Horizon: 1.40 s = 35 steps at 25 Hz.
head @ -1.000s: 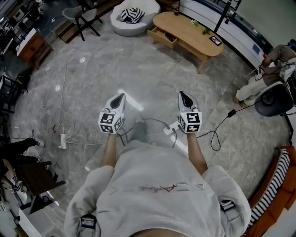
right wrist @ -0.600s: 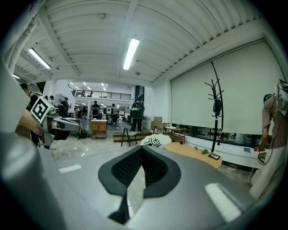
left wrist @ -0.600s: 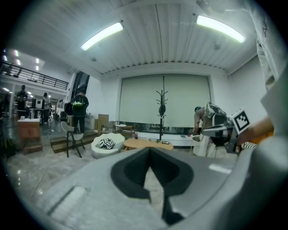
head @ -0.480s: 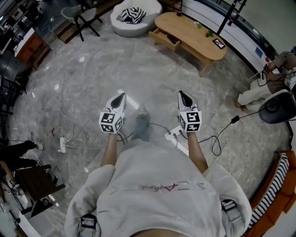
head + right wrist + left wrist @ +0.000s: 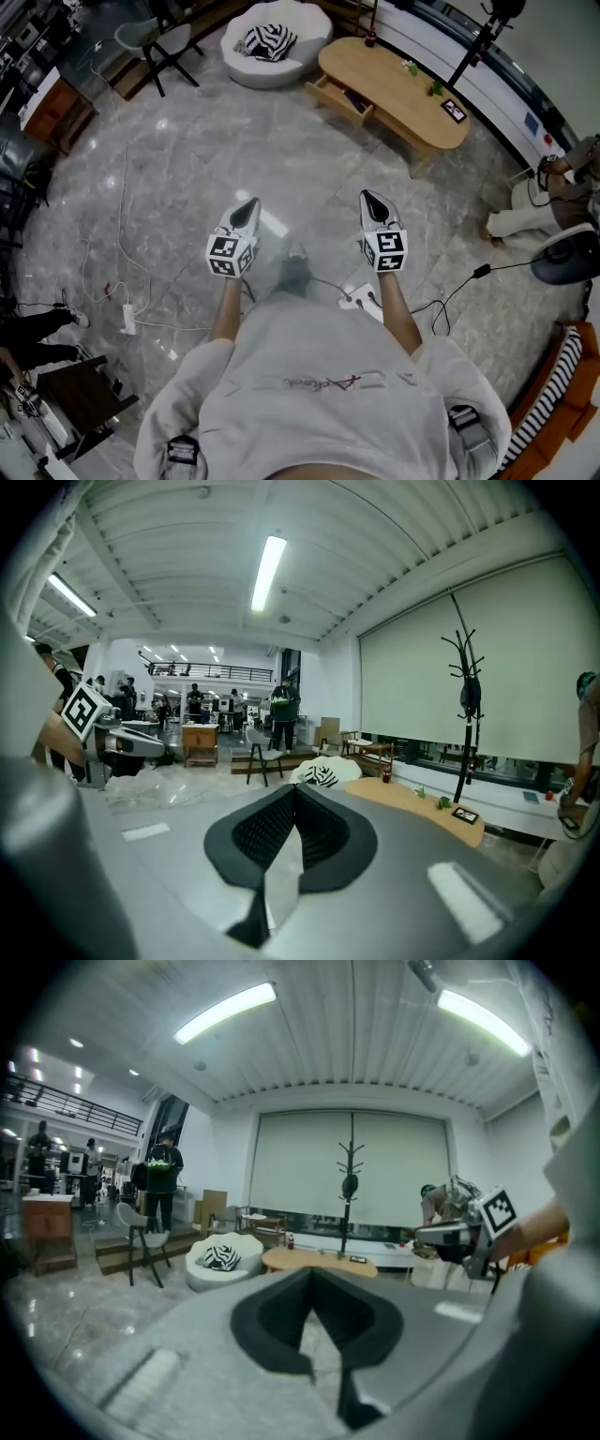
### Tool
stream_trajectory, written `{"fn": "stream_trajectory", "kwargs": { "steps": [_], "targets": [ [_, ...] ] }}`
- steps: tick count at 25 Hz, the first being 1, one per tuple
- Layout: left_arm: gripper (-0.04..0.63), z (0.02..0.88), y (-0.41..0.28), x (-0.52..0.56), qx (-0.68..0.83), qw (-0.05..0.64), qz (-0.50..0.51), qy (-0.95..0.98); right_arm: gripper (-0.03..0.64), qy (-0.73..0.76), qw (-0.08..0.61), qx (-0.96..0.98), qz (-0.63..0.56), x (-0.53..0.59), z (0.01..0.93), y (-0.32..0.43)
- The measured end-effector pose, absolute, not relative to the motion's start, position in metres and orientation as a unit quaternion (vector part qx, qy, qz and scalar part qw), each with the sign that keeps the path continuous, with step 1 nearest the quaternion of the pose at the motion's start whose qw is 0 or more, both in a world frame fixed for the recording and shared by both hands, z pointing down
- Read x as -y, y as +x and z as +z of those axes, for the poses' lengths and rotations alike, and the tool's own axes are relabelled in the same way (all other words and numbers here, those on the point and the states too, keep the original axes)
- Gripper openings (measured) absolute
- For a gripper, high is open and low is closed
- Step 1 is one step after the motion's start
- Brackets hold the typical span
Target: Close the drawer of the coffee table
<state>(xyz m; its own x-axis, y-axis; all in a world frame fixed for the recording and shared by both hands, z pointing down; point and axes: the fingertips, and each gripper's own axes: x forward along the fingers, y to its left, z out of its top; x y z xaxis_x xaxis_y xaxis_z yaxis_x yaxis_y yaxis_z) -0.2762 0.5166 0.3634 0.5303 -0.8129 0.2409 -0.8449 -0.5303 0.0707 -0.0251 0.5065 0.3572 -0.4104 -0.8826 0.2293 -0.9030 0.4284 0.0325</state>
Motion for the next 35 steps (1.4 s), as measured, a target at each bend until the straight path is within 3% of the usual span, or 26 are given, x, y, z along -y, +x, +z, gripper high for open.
{"fn": "stream_trajectory", "kwargs": {
  "steps": [17,35],
  "targets": [
    [0.0,0.356,-0.319,-0.246,0.444,0.107,0.09,0.885,0.003,0.543,0.129,0.828,0.057,-0.251,0.347,-0.078],
    [0.0,0.354,-0.303,-0.135,0.405,0.09,0.093,0.905,0.003,0.577,0.124,0.805,0.057,-0.165,0.353,-0.058]
  ]
}}
